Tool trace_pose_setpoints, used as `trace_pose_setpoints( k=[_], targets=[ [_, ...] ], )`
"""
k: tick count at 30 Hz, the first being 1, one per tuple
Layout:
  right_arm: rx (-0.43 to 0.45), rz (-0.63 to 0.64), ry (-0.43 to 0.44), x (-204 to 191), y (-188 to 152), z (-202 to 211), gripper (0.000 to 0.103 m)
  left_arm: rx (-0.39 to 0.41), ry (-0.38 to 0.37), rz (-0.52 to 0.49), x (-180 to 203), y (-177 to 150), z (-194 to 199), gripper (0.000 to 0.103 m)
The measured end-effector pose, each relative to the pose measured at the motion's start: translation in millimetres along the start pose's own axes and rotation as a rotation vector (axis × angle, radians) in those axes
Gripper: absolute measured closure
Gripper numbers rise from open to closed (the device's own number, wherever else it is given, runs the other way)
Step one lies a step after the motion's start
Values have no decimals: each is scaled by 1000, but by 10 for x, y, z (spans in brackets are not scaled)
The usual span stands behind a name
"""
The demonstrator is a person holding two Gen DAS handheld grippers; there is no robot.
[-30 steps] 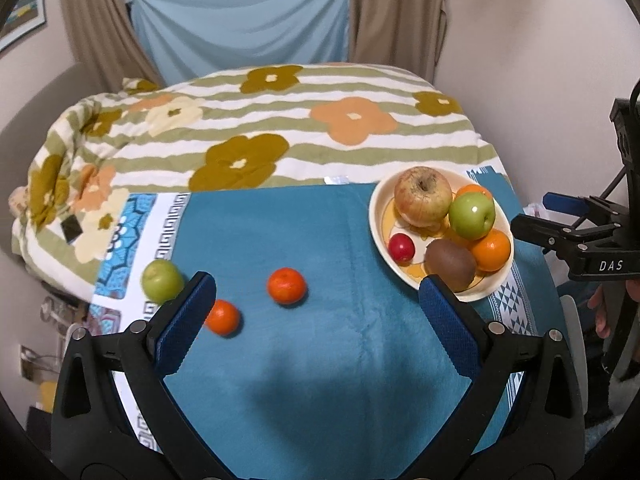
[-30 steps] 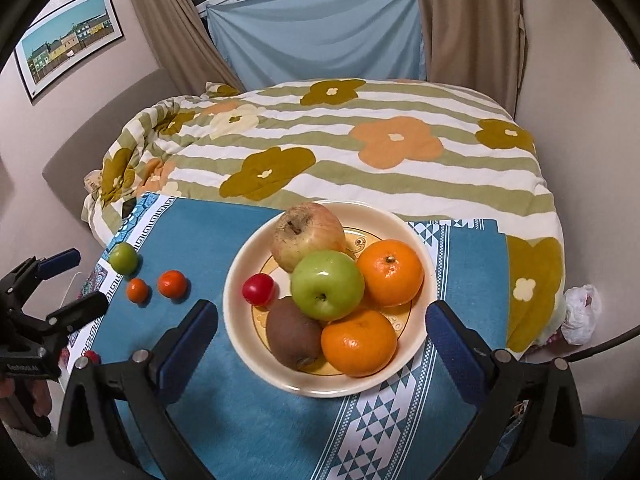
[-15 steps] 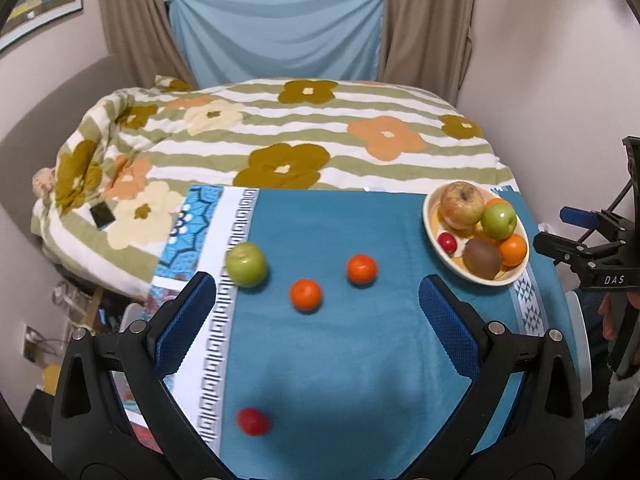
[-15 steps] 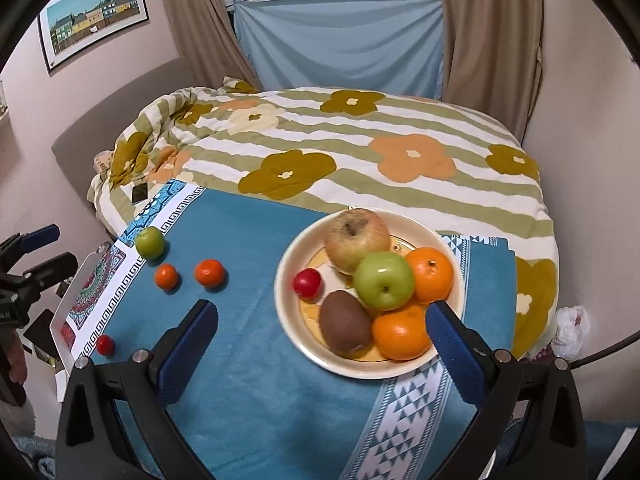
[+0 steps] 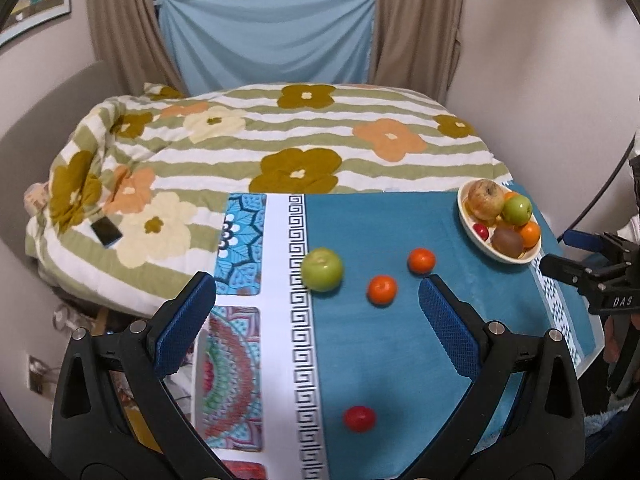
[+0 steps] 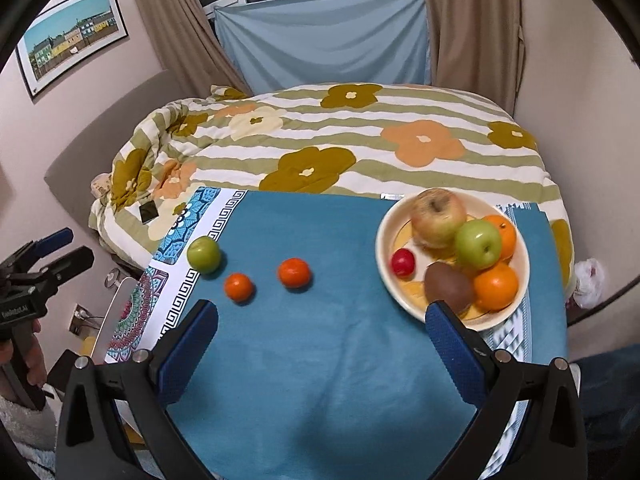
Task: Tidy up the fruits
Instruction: 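Withdraw both open tools from the bowl back over the remaining fruit, then grasp another large green apple with the left tool while the right tool grasps a small mandarin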
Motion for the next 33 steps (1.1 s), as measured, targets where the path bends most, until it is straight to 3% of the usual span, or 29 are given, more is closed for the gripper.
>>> trace_pose_setpoints(
  k=[8, 15, 26, 30, 33],
  targets=[
    [-24, -72, -64, -362, -114, -252, 0, -61, -90, -87, -317, 19, -351, 0],
    [-58, -93, -103, -528, -231, -586, 0, -116, -148, -192, -345, -13, -832, 0],
    [-84, -117, -140, -389, -254, -1035, 0, -180, -208, -274, -162, -95, -1570, 0],
    [-105, -106, -147, -298, -233, -1210, 7, -204, -217, -289, -87, -121, -1769, 4],
    [-112, -103, -145, -261, -215, -1294, 10, -227, -226, -301, -15, -139, -1899, 14]
  ],
)
Point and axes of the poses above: each gripper's, at about its wrist camera, not at the fingertips, and z roughly against the way its jaws point, x to its right, y to its top, the point moved 3 cm from there along -z, roughly the way its jaws point, and after that the axes turned 6 degrees about z, right-handed, at the moved point
